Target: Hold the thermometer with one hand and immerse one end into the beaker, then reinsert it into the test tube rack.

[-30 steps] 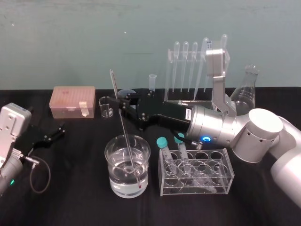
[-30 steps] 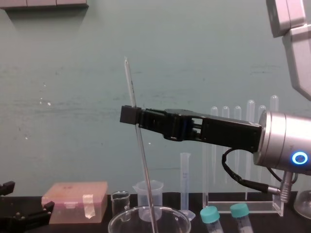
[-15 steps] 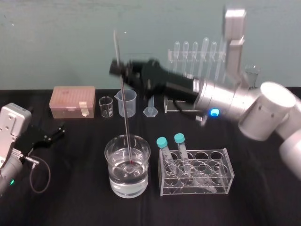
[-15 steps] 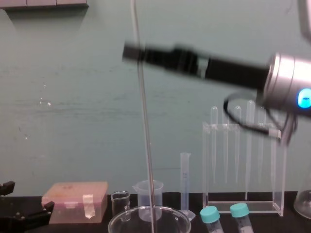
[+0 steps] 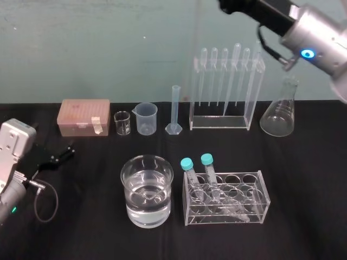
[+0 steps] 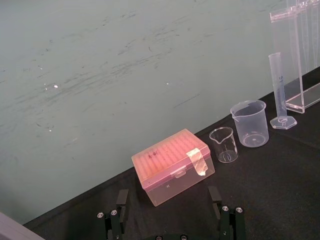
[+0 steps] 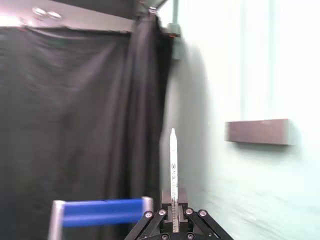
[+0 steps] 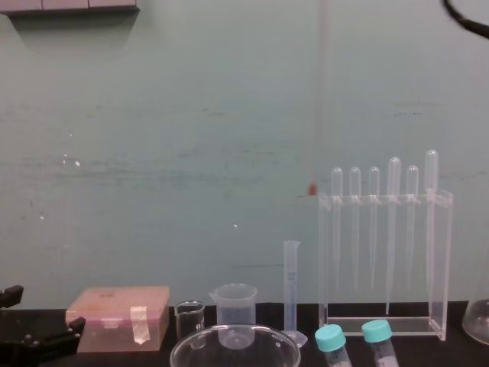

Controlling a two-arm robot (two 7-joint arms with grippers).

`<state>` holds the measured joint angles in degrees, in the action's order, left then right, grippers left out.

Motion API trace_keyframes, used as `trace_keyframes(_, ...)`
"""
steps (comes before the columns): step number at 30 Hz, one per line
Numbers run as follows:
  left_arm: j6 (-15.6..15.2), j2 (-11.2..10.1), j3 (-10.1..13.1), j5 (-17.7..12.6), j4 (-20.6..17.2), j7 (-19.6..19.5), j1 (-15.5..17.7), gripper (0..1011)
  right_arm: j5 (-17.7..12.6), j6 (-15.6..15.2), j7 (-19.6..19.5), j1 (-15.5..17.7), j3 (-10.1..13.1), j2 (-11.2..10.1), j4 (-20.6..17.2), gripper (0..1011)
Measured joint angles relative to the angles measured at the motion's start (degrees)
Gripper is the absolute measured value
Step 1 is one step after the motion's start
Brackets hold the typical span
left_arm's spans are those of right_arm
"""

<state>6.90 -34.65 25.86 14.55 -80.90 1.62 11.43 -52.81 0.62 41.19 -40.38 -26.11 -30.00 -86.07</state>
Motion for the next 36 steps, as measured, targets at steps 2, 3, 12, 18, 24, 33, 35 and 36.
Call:
trace_keyframes(2, 0.0, 0.0, 0.0, 0.0, 0.0, 0.0, 0.0, 1008, 0.47, 0.22, -1.38, 0.95, 0.86, -1.2, -0.42, 57)
trace_keyframes(3, 0.0, 0.0, 0.0, 0.0, 0.0, 0.0, 0.0, 1008, 0.65, 0.24, -2.05, 1.58, 1.27, -1.83, -0.71, 56)
trace_keyframes(12, 0.0, 0.0, 0.0, 0.0, 0.0, 0.0, 0.0, 1008, -0.07, -0.79, -6.86, 13.12, 5.79, -8.76, -7.91, 56)
trace_keyframes(18, 0.0, 0.0, 0.0, 0.0, 0.0, 0.0, 0.0, 1008, -0.1, -0.57, -7.32, 19.33, 7.08, -11.45, -11.64, 56)
trace_keyframes(24, 0.0, 0.0, 0.0, 0.0, 0.0, 0.0, 0.0, 1008, 1.61, -0.04, -7.74, 21.56, 7.13, -11.88, -12.01, 57)
trace_keyframes(33, 0.0, 0.0, 0.0, 0.0, 0.0, 0.0, 0.0, 1008, 3.66, 0.35, -7.85, 22.96, 6.35, -10.18, -10.09, 57)
trace_keyframes(35, 0.0, 0.0, 0.0, 0.0, 0.0, 0.0, 0.0, 1008, 3.86, 0.24, -7.85, 23.09, 6.1, -9.58, -9.67, 57)
trace_keyframes(36, 0.0, 0.0, 0.0, 0.0, 0.0, 0.0, 0.0, 1008, 4.14, 0.23, -7.86, 23.12, 5.91, -9.19, -9.32, 57)
